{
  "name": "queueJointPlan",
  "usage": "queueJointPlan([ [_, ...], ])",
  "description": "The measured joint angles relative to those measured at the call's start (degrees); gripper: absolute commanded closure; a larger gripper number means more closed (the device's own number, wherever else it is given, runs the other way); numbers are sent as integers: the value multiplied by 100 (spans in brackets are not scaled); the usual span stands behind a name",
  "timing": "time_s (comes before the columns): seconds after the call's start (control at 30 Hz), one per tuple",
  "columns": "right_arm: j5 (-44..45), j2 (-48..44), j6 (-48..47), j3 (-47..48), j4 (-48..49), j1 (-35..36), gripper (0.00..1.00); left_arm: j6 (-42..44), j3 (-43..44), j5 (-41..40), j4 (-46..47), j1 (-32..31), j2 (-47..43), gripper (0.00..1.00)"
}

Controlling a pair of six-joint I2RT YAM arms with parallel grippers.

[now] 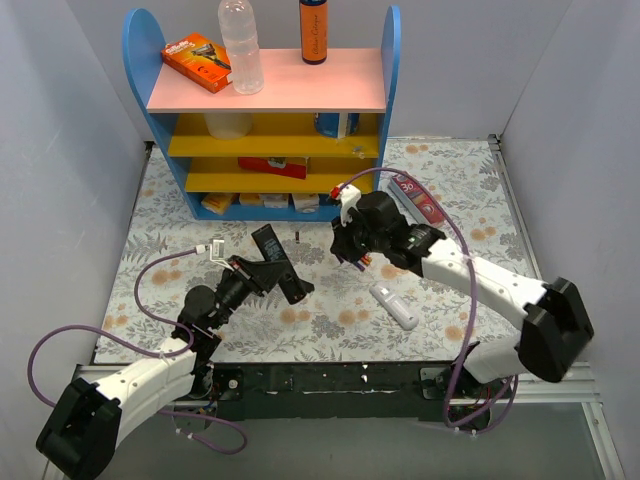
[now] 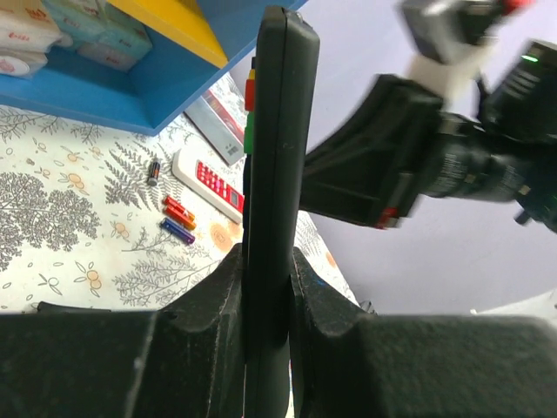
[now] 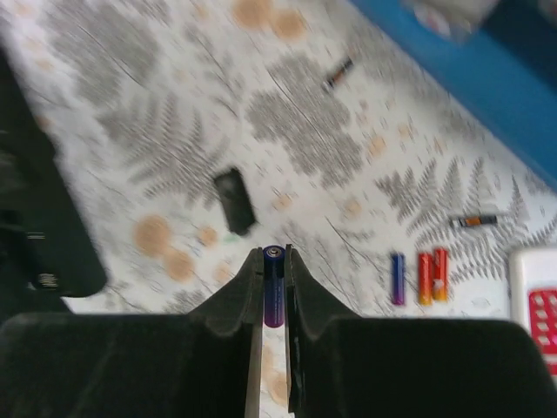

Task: Load the batteries into the remote control
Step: Pick up the battery from the center of the board, then load the battery into the remote control.

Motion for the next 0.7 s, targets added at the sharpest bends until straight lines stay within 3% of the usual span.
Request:
queueJointPlan([
  [0.23, -219, -1257, 940, -962, 2028, 643, 99, -236, 0, -343, 164, 2, -103, 100],
  [0.7, -146, -1300, 1351, -1696, 4116, 1587, 99, -776, 0, -612, 389, 2, -107, 100],
])
